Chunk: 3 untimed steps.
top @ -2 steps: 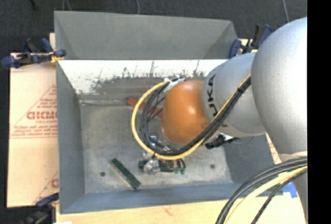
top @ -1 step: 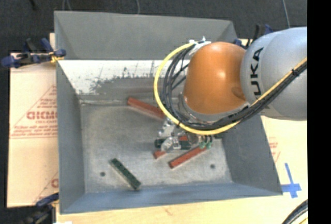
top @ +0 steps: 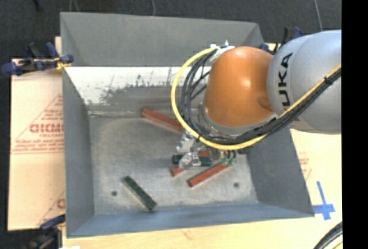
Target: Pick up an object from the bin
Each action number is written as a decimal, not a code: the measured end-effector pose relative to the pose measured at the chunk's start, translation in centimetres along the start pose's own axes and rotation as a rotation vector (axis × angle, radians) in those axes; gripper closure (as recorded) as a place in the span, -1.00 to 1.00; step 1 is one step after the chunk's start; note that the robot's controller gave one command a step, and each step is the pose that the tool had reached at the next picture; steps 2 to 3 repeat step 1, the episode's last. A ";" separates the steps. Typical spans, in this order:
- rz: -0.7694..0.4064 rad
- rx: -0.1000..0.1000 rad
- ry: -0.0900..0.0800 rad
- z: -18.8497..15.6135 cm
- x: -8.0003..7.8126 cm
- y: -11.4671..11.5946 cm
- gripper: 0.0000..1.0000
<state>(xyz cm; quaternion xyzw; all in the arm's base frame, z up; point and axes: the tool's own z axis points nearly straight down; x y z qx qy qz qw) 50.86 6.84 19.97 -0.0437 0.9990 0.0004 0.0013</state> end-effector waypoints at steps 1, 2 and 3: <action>-0.087 0.002 -0.004 -20.7 -0.7 -2.0 1.00; -0.087 0.002 -0.004 -20.7 -0.7 -2.0 1.00; -0.087 0.002 -0.004 -20.7 -0.7 -2.0 1.00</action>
Offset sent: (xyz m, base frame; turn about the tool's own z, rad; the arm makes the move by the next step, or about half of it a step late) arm 0.0000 0.0000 0.0000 0.0000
